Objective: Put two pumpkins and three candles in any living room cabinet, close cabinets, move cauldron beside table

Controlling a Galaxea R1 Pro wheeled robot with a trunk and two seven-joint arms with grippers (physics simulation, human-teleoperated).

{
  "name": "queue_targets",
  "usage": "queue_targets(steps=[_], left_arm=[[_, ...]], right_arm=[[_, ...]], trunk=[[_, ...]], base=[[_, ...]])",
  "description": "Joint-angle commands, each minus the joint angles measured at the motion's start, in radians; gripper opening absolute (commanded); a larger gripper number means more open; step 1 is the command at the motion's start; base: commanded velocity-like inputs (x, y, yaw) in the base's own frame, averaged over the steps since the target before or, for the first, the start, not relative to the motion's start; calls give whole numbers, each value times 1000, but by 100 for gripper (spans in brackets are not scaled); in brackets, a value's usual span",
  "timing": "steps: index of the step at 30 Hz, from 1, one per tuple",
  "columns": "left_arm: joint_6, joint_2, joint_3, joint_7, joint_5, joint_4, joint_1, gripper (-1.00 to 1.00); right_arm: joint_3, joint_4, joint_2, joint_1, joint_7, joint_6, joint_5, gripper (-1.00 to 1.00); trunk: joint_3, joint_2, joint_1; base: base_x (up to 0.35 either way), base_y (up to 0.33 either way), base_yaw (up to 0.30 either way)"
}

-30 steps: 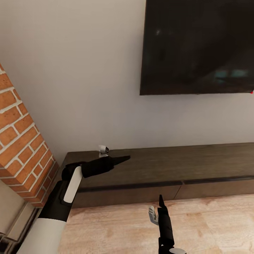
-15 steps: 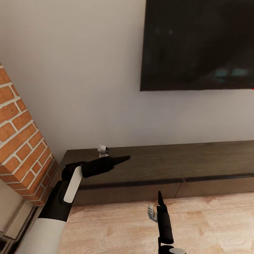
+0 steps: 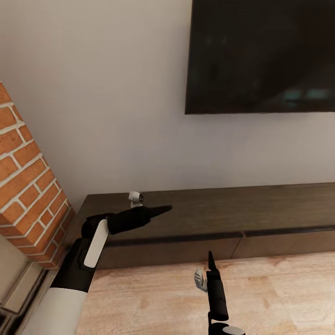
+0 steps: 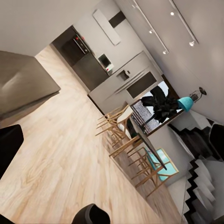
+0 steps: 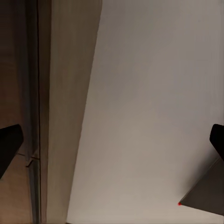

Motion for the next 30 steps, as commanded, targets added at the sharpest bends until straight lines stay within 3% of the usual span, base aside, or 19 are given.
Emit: queue_targets(steps=[1, 30], left_arm=[[0, 0, 0, 0, 0, 0, 0, 100], [0, 1, 1, -3, 2, 0, 0, 100]], right_arm=[[0, -1, 0, 0, 0, 0, 0, 100], [0, -4, 2, -1, 0, -22, -5, 100]], trunk=[[-3, -7, 4], [-94, -210, 115]], base=[[0, 0, 0], [0, 0, 0]])
